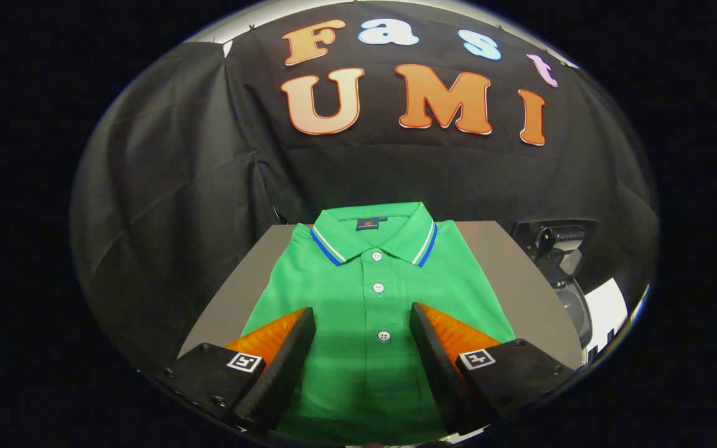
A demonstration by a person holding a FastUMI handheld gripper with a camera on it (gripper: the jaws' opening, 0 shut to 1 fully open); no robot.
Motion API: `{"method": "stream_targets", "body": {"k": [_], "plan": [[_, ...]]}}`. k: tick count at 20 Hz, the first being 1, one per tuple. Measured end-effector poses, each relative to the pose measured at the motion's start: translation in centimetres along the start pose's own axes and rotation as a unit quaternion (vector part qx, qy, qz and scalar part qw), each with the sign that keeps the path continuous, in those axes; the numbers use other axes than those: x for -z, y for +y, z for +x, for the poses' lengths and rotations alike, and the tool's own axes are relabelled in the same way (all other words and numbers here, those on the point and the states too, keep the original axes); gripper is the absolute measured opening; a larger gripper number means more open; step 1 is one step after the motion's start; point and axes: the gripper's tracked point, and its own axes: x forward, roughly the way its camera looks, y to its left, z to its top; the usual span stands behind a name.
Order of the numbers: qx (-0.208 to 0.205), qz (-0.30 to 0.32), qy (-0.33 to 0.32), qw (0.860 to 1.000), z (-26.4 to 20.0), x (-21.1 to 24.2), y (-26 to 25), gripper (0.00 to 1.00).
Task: Put the clothes into the washing machine and then close the washing machine lid.
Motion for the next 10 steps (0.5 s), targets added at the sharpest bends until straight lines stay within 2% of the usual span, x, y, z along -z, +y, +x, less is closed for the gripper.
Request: {"method": "stream_targets", "body": {"k": [4, 6, 8, 10], "plan": [[-0.014, -0.005, 0.006, 1.000, -0.19, 0.30, -0.43, 0.93], [-0.020, -0.015, 0.002, 1.000, -0.15, 0.30, -0.70, 0.85], [-0.048, -0.025, -0.017, 0.998, -0.32, 0.51, -0.12, 0.58], [-0.062, -0.031, -0.025, 0.997, -0.68, 0.62, -0.37, 0.36]]}}
